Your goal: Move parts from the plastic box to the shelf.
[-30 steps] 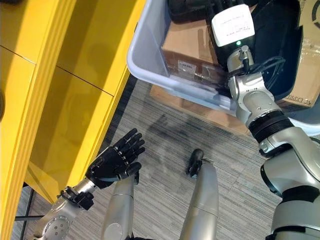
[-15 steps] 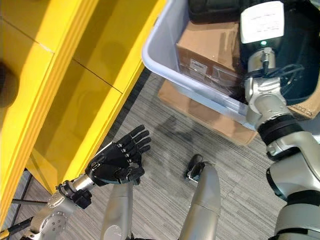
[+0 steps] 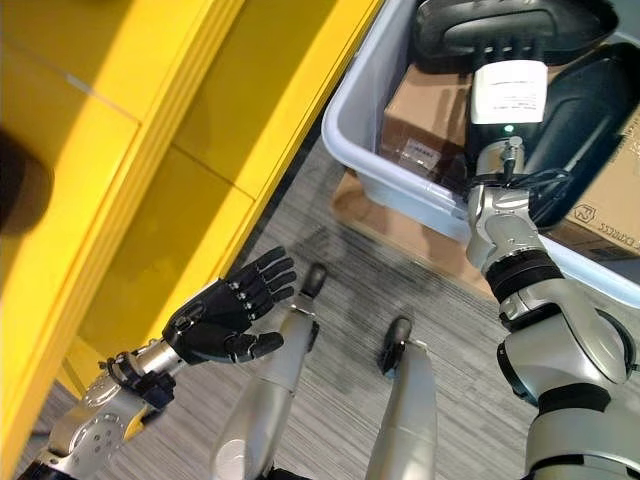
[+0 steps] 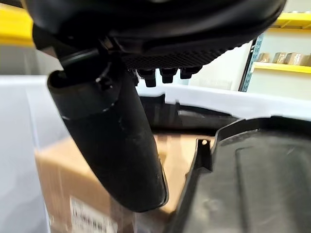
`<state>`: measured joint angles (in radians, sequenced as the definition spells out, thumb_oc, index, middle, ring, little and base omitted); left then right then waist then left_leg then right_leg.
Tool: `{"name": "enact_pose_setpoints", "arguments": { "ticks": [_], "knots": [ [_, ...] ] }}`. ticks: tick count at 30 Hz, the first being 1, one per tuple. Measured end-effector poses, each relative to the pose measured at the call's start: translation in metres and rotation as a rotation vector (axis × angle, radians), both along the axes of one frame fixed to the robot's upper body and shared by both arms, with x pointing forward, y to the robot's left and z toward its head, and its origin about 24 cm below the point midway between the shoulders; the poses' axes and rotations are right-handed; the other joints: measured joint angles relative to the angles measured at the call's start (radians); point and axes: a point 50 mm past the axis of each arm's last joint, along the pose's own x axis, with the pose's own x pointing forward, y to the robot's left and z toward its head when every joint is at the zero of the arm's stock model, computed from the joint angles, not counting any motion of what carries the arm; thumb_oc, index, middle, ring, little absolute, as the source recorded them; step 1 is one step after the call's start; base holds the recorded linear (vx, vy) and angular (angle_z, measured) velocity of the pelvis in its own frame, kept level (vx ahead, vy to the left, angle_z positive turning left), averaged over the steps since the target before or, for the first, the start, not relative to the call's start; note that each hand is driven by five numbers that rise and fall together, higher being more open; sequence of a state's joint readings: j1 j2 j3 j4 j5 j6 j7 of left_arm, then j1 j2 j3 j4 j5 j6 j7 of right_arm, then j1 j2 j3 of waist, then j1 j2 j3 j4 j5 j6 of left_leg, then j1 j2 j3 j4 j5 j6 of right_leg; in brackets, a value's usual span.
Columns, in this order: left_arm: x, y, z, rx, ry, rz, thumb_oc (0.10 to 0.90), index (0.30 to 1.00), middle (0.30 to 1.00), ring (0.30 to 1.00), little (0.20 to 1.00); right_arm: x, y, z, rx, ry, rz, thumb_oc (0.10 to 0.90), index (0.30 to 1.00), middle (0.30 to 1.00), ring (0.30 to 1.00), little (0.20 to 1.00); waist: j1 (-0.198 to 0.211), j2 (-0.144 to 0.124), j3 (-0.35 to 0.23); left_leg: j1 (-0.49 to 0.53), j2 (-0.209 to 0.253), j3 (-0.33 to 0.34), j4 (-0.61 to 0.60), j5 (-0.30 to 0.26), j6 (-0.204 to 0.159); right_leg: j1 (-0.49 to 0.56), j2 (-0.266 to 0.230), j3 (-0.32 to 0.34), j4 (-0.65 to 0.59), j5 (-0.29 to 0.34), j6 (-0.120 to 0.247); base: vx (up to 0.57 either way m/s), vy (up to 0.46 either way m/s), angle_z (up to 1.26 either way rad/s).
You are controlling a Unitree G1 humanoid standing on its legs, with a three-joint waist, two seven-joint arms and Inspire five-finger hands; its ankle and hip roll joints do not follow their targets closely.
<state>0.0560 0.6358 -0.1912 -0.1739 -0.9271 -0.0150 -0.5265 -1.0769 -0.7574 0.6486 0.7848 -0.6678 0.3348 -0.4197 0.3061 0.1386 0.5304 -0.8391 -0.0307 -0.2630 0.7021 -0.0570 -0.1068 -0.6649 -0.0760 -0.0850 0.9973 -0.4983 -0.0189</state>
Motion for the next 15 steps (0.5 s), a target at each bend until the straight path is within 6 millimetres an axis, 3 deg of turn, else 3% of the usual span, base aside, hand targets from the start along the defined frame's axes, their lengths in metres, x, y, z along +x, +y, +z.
{"name": "enact_pose_setpoints", "arguments": {
  "ticks": [3, 7, 10, 15],
  "knots": [
    [0.009, -0.005, 0.007, 0.015, -0.030, -0.013, 0.900, 1.000, 1.000, 1.000, 1.000, 0.000, 0.002, 0.002, 0.009, -0.021, -0.002, 0.900, 1.000, 1.000, 1.000, 1.000, -0.005, -0.012, 0.000, 0.003, 0.007, -0.010, -0.032, -0.003, 0.004, 0.026, 0.010, -0.016, -0.077, 0.024, -0.001, 0.20, -0.060, 0.03],
    [0.011, -0.008, 0.008, 0.045, -0.043, -0.019, 0.900, 1.000, 1.000, 1.000, 1.000, -0.002, 0.003, 0.001, 0.015, -0.045, -0.005, 0.900, 1.000, 1.000, 1.000, 1.000, -0.006, -0.018, 0.001, 0.015, -0.020, 0.004, -0.086, 0.030, 0.019, 0.042, -0.023, -0.008, -0.146, 0.050, 0.037, 0.13, -0.050, 0.12],
    [0.011, -0.008, 0.008, 0.048, -0.040, -0.019, 0.900, 1.000, 1.000, 1.000, 1.000, -0.003, 0.002, -0.009, 0.023, -0.019, -0.004, 0.900, 1.000, 1.000, 1.000, 1.000, 0.000, -0.023, 0.002, 0.037, -0.033, 0.009, -0.100, 0.027, 0.027, 0.072, -0.038, -0.006, -0.177, 0.054, 0.045, 0.07, -0.020, 0.07],
    [0.011, -0.009, 0.008, 0.065, -0.049, -0.024, 0.900, 1.000, 1.000, 1.000, 1.000, -0.004, 0.003, -0.008, 0.017, -0.045, -0.002, 0.900, 1.000, 1.000, 1.000, 1.000, -0.008, -0.027, 0.003, 0.044, -0.044, 0.012, -0.105, 0.028, 0.040, 0.081, -0.048, -0.003, -0.195, 0.063, 0.061, 0.02, -0.004, -0.01]
  ]
}}
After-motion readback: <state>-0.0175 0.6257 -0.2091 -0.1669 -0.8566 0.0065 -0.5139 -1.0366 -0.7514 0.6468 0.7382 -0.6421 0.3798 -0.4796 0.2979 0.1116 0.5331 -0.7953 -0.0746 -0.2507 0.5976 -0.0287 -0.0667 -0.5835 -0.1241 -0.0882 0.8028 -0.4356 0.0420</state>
